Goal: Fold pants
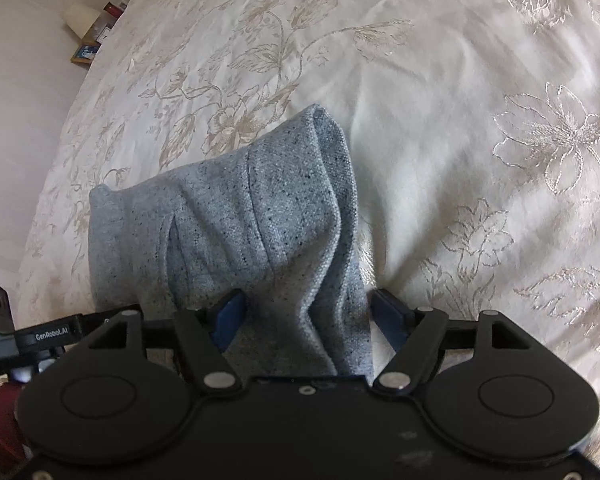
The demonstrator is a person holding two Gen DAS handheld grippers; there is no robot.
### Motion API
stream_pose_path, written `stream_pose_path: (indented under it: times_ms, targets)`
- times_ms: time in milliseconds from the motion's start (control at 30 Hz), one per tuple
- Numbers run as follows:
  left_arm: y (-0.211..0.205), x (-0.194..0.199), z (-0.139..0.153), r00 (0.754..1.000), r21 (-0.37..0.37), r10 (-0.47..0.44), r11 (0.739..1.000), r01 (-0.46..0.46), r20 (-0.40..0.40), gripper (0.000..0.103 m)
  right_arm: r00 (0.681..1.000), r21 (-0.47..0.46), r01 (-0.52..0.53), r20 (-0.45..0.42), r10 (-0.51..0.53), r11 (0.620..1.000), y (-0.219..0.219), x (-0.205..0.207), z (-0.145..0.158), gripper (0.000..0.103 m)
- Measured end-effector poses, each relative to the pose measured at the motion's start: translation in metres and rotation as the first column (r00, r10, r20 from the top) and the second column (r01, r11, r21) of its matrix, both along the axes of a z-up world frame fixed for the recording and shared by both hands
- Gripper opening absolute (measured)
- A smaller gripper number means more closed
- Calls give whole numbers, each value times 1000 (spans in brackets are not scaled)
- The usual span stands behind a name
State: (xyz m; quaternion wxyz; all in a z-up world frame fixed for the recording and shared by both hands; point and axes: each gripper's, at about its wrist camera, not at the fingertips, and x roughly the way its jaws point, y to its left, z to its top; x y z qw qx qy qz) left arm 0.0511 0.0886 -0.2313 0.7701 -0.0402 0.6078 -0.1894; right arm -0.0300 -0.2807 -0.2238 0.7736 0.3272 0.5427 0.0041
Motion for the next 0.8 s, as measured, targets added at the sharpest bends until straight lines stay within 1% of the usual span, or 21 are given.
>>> stream_pose_path:
  times_ms: [33,67,100,133,167,200,233,267,300,367,433,500,600,700,733,800]
  targets:
    - [0,0,1,1000,-3,-1,1000,1,5,99,1000,-2,-3,1,3,1000,1,0,1,76]
    - [-2,0,3,1000,-6,-3,1000,3,13,88,1000,-5,-6,1,6,1000,2,1,1,75]
    - [-3,-2,6,1000,-11,-5,1000,6,22,73,1000,-7,-7,1,7,1000,4,1,3,71]
    - [-4,-4,10,1000,-12,-5,1000,5,28,65,1000,-6,-13,4,13,1000,6,2,6,60]
    - [-6,-7,15,999,-19,-6,1000,7,33,48,1000,-11,-25,8,25,1000,10,2,10,47]
    - [-8,-10,20,999,-18,-9,1000,9,39,37,999,-12,-34,13,34,999,15,2,14,37]
    - [-11,-12,27,998,-6,-16,1000,16,54,33,999,-29,-34,17,34,999,19,2,21,29]
    - [-14,-15,34,997,11,-28,1000,27,70,29,999,-49,-40,27,42,998,25,2,29,27]
    - [-16,-17,42,995,21,-41,999,40,88,28,998,-68,-51,38,53,996,30,2,38,26]
    - [-17,-19,57,992,16,-58,998,56,114,28,996,-93,-50,62,56,994,37,-1,58,26]
    - [-15,-18,75,987,8,-79,997,79,139,28,995,-86,-38,91,46,996,40,-4,77,25]
    - [-14,-13,95,977,0,-107,994,109,184,27,991,-100,-37,125,50,994,41,-3,98,25]
    - [-16,10,127,962,-25,-121,991,132,246,27,983,-123,-34,177,55,992,37,8,124,25]
    - [-19,36,150,955,-51,-110,990,129,277,27,972,-136,-13,230,44,991,26,33,149,25]
    - [-22,47,159,950,-57,-108,990,130,292,26,969,-147,-7,244,43,989,23,42,155,25]
    - [-27,69,173,942,-73,-112,987,142,317,19,961,-180,0,271,49,984,17,64,169,25]
